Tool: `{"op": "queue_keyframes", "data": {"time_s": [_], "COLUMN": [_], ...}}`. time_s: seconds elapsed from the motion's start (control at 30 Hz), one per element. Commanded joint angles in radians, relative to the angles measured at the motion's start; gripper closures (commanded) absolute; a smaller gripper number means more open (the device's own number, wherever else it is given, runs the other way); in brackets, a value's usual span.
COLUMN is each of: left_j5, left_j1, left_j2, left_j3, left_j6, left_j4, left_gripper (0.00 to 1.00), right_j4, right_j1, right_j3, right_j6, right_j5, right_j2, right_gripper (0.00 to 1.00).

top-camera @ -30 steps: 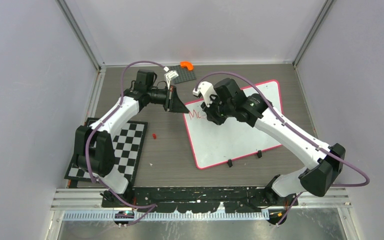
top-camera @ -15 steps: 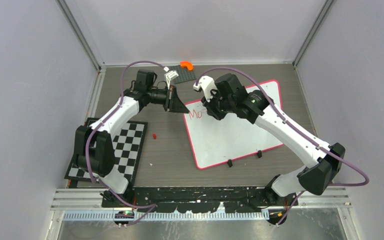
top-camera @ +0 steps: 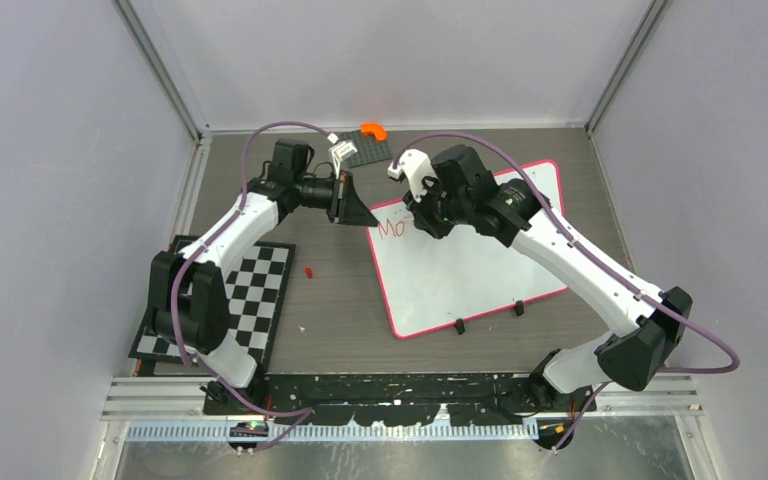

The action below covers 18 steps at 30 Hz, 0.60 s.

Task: Write a sentence on the whiteboard

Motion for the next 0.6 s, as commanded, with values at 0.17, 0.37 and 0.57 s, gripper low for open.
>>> {"op": "queue_keyframes", "data": {"time_s": [0.17,0.37,0.57], "left_j5": [-0.014,-0.016,-0.014], "left_j1": [-0.014,-0.014,-0.015], "left_j2": [-0.005,-0.004,0.000], "left_j3": [0.015,0.016,0.019], "left_j6": [0.015,0.015,0.015], "left_j4": [-0.032,-0.033,-0.034], "left_gripper": [1.00,1.00,1.00], "right_j4": [0.016,0.022,0.021], "right_j1": [-0.007,-0.009,-0.010], "right_j3": [-0.003,-0.029,-0.082], "right_j6": [0.002,-0.008,-0.007], "right_j5": [0.022,0.056,0.059], "right_j2": [-0.032,-0.027,-0.062], "right_gripper": [1.00,1.00,1.00]}}
